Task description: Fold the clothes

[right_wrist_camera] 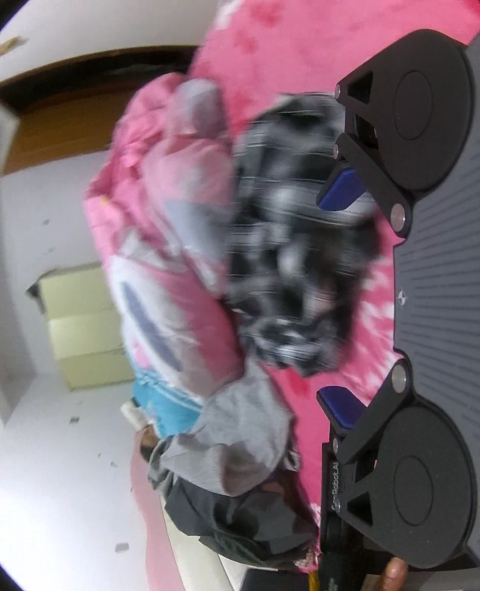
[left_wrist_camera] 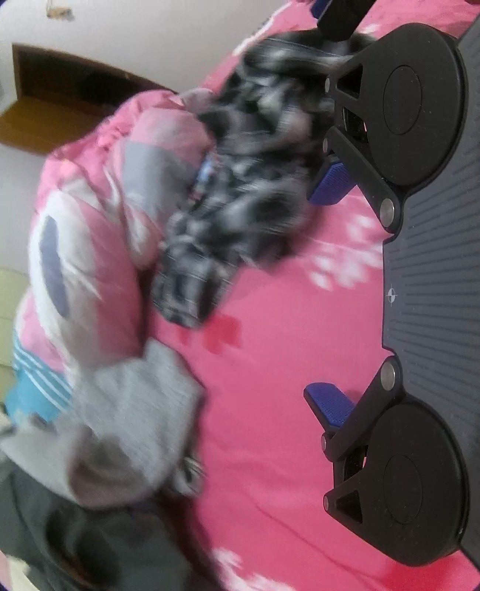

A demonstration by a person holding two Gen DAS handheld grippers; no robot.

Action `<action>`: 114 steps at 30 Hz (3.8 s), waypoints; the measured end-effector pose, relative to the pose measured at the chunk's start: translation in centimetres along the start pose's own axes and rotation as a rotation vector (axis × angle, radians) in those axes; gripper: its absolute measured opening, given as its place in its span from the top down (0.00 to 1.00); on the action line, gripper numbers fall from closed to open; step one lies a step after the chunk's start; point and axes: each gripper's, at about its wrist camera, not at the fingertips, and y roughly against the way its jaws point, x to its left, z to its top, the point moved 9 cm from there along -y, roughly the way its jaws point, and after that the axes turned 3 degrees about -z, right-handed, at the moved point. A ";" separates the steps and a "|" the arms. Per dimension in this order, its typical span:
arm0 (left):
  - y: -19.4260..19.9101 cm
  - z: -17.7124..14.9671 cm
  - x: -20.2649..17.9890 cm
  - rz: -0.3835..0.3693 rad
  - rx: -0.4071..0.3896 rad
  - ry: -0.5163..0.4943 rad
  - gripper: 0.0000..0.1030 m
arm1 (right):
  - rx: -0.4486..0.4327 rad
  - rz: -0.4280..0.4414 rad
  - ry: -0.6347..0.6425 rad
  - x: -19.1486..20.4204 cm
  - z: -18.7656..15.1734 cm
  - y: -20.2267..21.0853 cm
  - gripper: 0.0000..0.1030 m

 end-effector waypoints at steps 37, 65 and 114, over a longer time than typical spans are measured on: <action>3.8 -0.4 -5.7 -0.460 -0.067 -0.112 0.88 | 0.571 0.485 -0.413 -4.5 -5.5 1.5 0.78; 3.3 -3.1 -3.6 -0.319 -0.046 -0.110 0.29 | 0.294 0.108 -0.183 -8.4 4.3 -13.2 0.19; 11.3 -9.0 0.6 -0.499 0.152 0.250 0.33 | 0.325 0.468 -0.245 0.2 -7.5 11.3 0.52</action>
